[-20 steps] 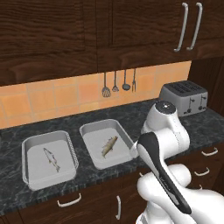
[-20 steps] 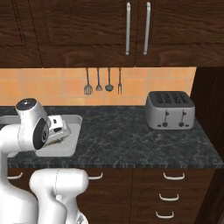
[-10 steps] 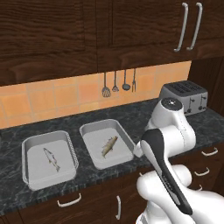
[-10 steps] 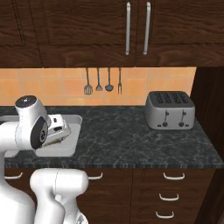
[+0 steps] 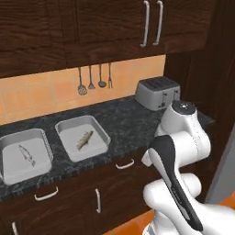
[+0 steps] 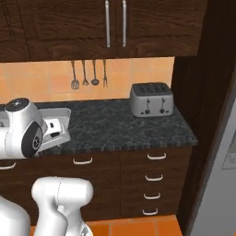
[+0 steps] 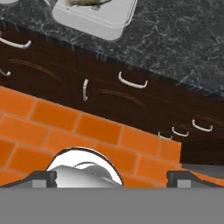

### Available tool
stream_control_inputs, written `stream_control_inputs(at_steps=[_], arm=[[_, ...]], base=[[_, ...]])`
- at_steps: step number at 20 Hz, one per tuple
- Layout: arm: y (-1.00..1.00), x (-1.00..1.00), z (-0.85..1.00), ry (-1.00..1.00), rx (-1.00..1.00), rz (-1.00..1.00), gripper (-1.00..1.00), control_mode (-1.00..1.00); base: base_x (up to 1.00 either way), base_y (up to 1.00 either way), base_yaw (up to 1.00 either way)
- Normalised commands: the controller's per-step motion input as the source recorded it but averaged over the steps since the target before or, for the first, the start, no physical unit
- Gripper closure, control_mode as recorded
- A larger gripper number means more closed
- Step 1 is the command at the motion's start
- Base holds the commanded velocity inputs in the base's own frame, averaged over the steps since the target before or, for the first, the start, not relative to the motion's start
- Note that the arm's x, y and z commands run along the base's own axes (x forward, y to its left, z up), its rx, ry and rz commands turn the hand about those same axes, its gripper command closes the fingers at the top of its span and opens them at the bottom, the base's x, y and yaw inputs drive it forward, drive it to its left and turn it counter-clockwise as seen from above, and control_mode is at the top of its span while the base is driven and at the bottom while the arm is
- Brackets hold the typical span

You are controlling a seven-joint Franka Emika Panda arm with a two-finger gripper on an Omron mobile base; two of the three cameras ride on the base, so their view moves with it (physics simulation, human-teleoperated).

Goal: Place one mushroom and one fish in each tupperware on the nearby counter, to pack two identical lunches.

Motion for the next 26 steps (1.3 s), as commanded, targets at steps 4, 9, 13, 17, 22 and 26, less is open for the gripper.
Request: stream_control_inputs(at_steps=[4, 9, 13, 17, 22, 26], arm=[[0.0, 0.0, 0.0, 0.0, 0.0, 0.0, -1.0, 1.0], [0.0, 0.0, 0.0, 0.0, 0.0, 0.0, -1.0, 1.0], [0.0, 0.0, 0.0, 0.0, 0.0, 0.0, -1.0, 1.0], [0.0, 0.0, 0.0, 0.0, 0.0, 0.0, -1.0, 1.0], [0.0, 0.0, 0.0, 0.0, 0.0, 0.0, -1.0, 1.0], [0.0, 0.0, 0.0, 0.0, 0.0, 0.0, -1.0, 1.0]], base=[[-0.45, -0.66, -0.53], [-0.24, -0.56, -0.63], [0.04, -0.71, -0.61], [0.45, -0.68, -0.41], [0.72, -0.64, -0.2], [0.72, -0.51, -0.22]])
